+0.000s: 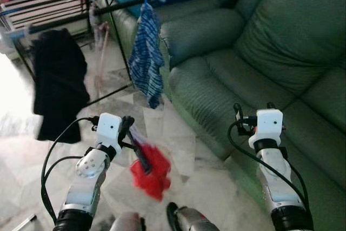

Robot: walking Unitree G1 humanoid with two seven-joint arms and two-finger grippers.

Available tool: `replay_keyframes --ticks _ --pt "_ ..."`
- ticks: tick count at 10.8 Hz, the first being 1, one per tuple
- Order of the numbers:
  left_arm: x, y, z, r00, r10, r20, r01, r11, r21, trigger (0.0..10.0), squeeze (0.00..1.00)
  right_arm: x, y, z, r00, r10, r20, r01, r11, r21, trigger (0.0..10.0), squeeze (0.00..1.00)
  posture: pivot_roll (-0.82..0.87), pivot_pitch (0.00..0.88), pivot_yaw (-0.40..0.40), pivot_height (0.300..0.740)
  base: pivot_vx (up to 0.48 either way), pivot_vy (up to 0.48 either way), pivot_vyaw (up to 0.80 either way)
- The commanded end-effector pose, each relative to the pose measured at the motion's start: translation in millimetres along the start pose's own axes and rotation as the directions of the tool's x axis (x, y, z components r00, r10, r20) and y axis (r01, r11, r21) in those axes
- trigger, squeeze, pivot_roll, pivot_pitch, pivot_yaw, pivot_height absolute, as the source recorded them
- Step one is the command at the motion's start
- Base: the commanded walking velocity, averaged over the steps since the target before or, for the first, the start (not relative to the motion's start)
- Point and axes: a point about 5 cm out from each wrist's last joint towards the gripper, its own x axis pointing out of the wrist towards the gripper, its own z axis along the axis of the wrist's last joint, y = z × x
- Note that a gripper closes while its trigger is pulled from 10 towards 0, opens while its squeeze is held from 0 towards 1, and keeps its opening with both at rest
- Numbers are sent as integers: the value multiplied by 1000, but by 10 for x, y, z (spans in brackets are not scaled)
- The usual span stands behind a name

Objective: Hang hanger

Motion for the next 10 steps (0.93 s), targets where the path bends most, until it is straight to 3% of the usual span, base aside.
replay_keyframes --ticks 1,2,6,10 --pt "13 25 36 1000 8 11 -8 1000 9 10000 0 14 7 5 1000 6 -4 -6 1000 0 10000 0 45 112 -66 740 0 398 -800" --pt "16 23 38 1000 8 13 -8 1000 10 10000 0 15 7 6 1000 6 -4 -6 1000 0 10000 0 45 112 -65 740 0 382 -800" --pt "8 21 99 998 3 57 -5 999 33 10000 0 2 30 2 1000 7 -5 -7 1000 3 10000 0 49 118 -61 740 0 0 -580" --pt "17 52 213 991 55 119 -60 997 43 10000 0 10 53 0 1000 17 -2 -17 1000 6 10000 0 58 125 -63 740 0 0 0"
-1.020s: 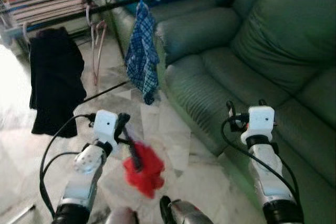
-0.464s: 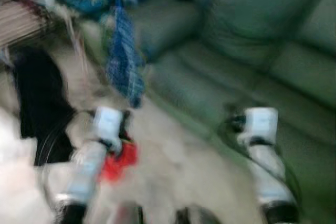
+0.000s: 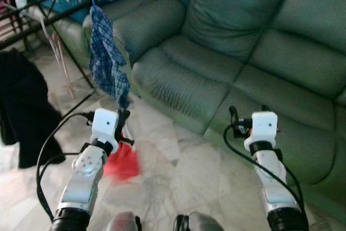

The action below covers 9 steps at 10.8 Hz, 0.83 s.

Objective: Hang hanger

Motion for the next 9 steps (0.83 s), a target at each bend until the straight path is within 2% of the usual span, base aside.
replay_keyframes --ticks 1,2,5,6,8,9 --pt "10 23 88 999 14 42 -14 1000 16 10000 0 33 12 25 1000 5 7 -5 1000 6 10000 0 59 133 -60 740 0 0 0" --pt "17 37 107 998 26 50 -27 999 25 10000 0 46 12 39 1000 6 12 -6 1000 7 10000 0 60 141 -59 740 0 0 0" --pt "-43 153 198 978 181 107 -188 980 61 10000 0 69 -19 81 1000 11 26 -11 1000 0 10000 0 59 177 -69 740 0 0 0" --pt "-67 193 163 972 212 104 -224 967 118 10000 0 83 -27 81 1000 18 24 -17 1000 -8 10000 0 57 172 -76 740 0 0 0" --pt "-10 274 196 964 243 106 -256 958 131 10000 0 121 -13 112 999 22 33 -22 1000 -7 10000 0 57 155 -80 740 0 0 0" --pt "19 338 235 948 293 123 -309 940 141 10000 0 118 -6 104 999 25 32 -25 1000 -9 10000 0 54 145 -81 740 0 0 0"
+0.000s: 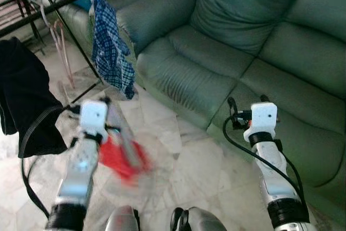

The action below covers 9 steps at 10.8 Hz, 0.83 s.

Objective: Hang hanger

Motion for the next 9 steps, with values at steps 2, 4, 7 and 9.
replay_keyframes --ticks 2,4,7,9 --pt "97 141 153 992 97 76 -99 995 23 10000 0 -22 -26 -47 1000 -5 -22 5 1000 -3 10000 0 51 132 -82 740 0 0 0" --pt "55 -258 364 912 -387 133 402 909 -109 10000 0 -6 -26 -45 1000 -4 -21 4 1000 -6 10000 0 56 129 -85 740 0 0 0" --pt "-325 -80 -528 609 -619 -496 793 464 395 10000 0 -10 8 -57 1000 1 -24 -1 1000 -5 10000 0 55 132 -77 740 0 0 0" --pt "-60 150 -388 778 -466 -421 628 561 539 10000 0 -34 3 -80 1000 -1 -31 1 1000 -8 10000 0 52 137 -75 740 0 0 0"
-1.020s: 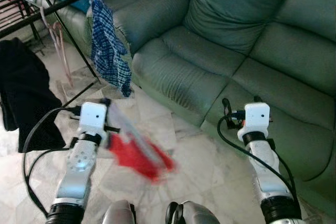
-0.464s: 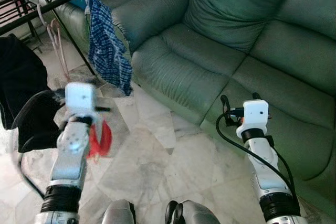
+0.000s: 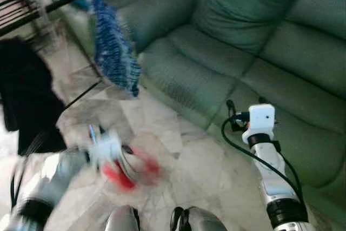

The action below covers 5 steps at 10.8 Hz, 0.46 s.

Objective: Hang hanger

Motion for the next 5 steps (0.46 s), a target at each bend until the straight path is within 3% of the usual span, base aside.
replay_keyframes --ticks 1,2,3,5 --pt "-16 203 160 989 116 89 -111 992 -59 10000 0 -26 -19 -36 1000 -6 -11 6 1000 -5 10000 0 55 141 -75 740 0 0 0" --pt "-15 238 216 981 144 127 -135 987 -84 10000 0 -22 -13 -36 1000 -5 -11 5 1000 -5 10000 0 56 142 -75 740 0 0 0" --pt "-8 360 300 945 269 187 -256 963 -88 10000 0 -14 -4 -28 1000 -4 -10 4 1000 -4 10000 0 56 145 -74 740 0 0 0" --pt "-7 400 339 927 315 205 -299 948 -105 10000 0 -22 -4 -32 1000 -1 -10 1 1000 -4 10000 0 56 150 -76 740 0 0 0"
